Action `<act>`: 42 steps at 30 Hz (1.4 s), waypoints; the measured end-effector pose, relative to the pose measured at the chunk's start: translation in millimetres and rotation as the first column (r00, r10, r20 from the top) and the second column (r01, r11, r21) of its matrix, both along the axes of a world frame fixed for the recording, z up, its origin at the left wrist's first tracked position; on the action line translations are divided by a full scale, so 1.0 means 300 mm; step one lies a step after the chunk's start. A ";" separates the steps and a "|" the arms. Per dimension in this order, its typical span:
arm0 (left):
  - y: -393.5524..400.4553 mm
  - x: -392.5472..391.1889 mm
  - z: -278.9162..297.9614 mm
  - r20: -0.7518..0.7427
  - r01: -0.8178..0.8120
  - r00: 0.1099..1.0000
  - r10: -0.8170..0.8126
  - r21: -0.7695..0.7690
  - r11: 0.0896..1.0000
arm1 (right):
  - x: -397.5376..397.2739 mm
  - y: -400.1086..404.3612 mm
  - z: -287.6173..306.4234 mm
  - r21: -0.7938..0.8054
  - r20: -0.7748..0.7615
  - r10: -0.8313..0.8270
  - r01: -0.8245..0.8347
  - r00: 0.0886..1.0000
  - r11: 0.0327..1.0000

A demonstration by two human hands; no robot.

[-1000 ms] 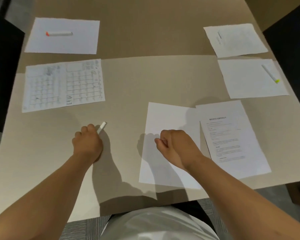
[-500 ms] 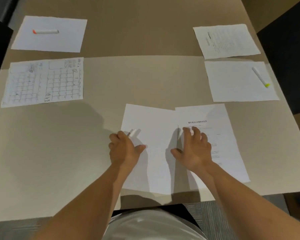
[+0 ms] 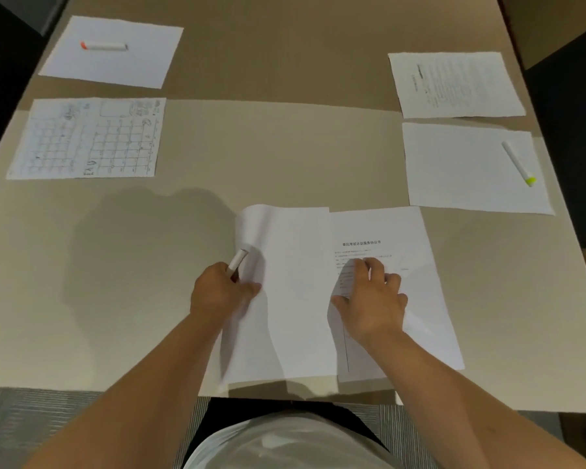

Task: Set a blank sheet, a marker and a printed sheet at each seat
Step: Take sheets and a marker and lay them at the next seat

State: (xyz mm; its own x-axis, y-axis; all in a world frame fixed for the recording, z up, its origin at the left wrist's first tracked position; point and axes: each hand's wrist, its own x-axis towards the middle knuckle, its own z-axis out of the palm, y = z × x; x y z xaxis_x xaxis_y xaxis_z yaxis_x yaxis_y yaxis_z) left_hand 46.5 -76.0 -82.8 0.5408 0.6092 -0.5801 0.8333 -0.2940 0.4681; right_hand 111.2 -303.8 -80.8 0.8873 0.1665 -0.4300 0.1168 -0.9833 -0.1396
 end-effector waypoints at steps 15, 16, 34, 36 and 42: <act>0.078 -0.128 0.109 0.150 -0.076 0.987 0.049 0.180 0.981 | -0.063 0.000 -0.002 0.003 -0.040 0.071 -0.071 0.997 0.997; 0.071 -0.136 0.112 0.151 -0.088 0.987 0.062 0.168 0.982 | -0.069 0.003 0.002 0.013 -0.021 0.077 -0.077 0.997 0.997; 0.075 -0.281 0.147 0.322 -0.237 0.913 0.249 -0.077 0.968 | -0.085 0.093 0.122 0.413 -0.010 0.149 -0.131 0.989 0.901; 0.096 -0.307 0.172 0.371 -0.231 0.890 0.265 -0.135 0.964 | -0.110 0.156 0.171 0.537 -0.050 0.174 -0.121 0.983 0.835; 0.299 -0.440 0.327 0.508 -0.208 0.798 0.324 -0.273 0.939 | -0.226 0.454 0.353 0.669 -0.023 0.279 -0.193 0.960 0.717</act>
